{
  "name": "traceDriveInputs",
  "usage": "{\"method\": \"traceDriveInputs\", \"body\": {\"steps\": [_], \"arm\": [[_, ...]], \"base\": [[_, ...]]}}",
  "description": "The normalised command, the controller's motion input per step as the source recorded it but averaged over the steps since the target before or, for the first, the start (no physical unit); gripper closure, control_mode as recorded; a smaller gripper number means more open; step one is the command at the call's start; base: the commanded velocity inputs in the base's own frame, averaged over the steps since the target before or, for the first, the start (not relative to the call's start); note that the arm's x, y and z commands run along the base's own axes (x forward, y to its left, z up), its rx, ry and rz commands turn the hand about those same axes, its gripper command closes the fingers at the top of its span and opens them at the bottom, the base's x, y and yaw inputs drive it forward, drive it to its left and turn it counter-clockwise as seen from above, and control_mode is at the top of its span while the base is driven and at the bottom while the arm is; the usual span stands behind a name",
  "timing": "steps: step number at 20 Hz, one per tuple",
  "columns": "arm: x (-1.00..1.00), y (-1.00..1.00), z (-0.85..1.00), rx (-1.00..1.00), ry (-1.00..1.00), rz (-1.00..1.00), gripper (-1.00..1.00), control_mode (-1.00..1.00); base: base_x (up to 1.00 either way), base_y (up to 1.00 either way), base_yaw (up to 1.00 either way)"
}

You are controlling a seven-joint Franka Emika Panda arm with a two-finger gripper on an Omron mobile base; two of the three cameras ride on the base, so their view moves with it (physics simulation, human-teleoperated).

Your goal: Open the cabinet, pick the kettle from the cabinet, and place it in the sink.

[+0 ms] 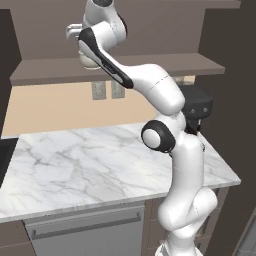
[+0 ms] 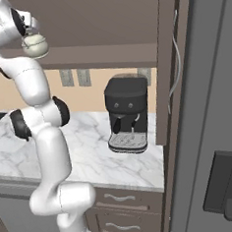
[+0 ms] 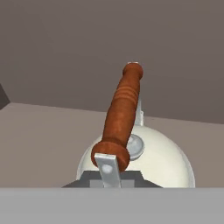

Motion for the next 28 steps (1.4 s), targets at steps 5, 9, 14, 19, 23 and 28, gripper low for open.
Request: {"method": "traceDriveInputs", "body": {"steps": [5,9,14,19,23,28], "arm": [[-0.64,0.03,0.0,0.01,0.0,0.0,1.0,-1.0],[-0.94,0.0,0.0,0.04,-0.02,0.0,1.0,-1.0],[-1.0,-0.05,-0.26,0.05,-0.12,0.0,1.0,-1.0],[-1.0,-0.28,-0.56,0.13,-0.19,0.0,1.0,-1.0],[-1.0,-0.31,-0.74,0.18,-0.19,0.0,1.0,-1.0],[-1.0,-0.25,-0.72,0.19,-0.16,0.0,1.0,-1.0]], "base": [[0.0,0.0,0.0],[0.0,0.0,0.0],[0.0,0.0,0.0],[0.0,0.0,0.0],[0.0,0.0,0.0],[0.0,0.0,0.0]]}}
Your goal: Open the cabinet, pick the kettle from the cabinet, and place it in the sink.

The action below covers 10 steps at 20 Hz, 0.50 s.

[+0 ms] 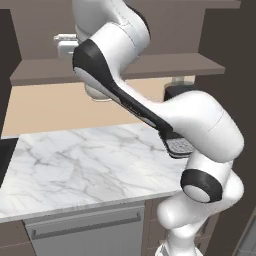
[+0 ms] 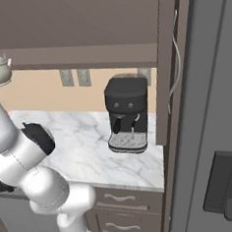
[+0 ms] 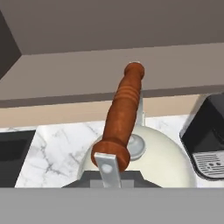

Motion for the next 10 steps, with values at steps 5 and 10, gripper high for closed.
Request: {"method": "traceDriveInputs", "body": {"steps": [5,10], "arm": [[-1.0,-0.23,-0.63,0.23,-0.12,0.0,1.0,-1.0],[-0.94,-0.31,-0.26,0.3,-0.03,0.0,1.0,-1.0]], "base": [[0.0,0.0,0.0],[0.0,0.0,0.0]]}}
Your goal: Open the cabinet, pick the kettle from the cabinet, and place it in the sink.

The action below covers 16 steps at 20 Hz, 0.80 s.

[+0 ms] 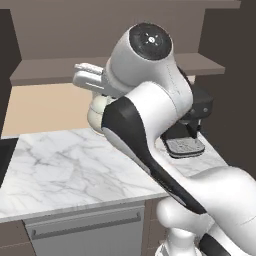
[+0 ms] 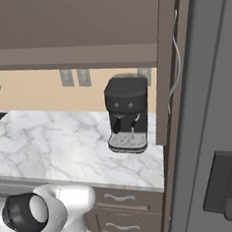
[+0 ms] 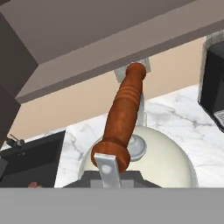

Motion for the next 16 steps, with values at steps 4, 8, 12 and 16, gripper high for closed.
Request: {"method": "traceDriveInputs", "body": {"steps": [4,8,12,16], "arm": [[-0.42,-0.44,-0.09,0.24,0.0,0.02,1.0,-1.0],[-0.07,-0.48,-0.16,0.07,0.0,0.08,1.0,-1.0],[-0.56,-0.35,-0.01,0.01,0.0,0.08,1.0,-1.0],[-0.63,-0.25,0.06,0.0,0.01,0.03,1.0,-1.0]], "base": [[0.0,0.0,0.0],[0.0,0.0,0.0],[0.0,0.0,0.0],[0.0,0.0,0.0]]}}
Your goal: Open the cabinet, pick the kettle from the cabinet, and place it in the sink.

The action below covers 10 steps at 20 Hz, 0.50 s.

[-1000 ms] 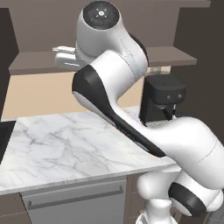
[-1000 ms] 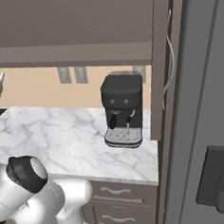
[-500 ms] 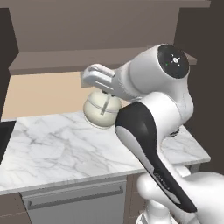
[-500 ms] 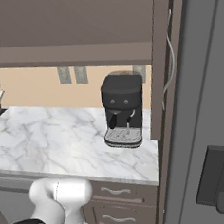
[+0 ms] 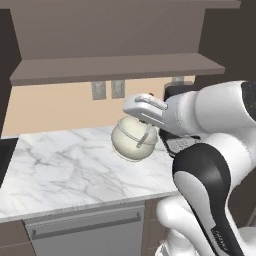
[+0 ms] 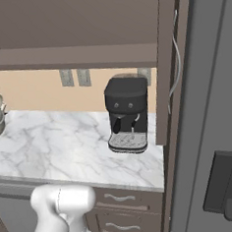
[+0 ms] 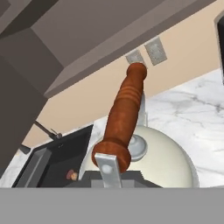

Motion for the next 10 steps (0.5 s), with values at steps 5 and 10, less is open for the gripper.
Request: {"method": "traceDriveInputs", "body": {"steps": [5,10], "arm": [[-0.54,-0.16,0.08,0.0,0.08,0.0,1.0,-1.0],[-0.49,-0.15,0.07,0.0,0.07,0.01,1.0,-1.0]], "base": [[0.0,0.0,0.0],[0.0,0.0,0.0]]}}
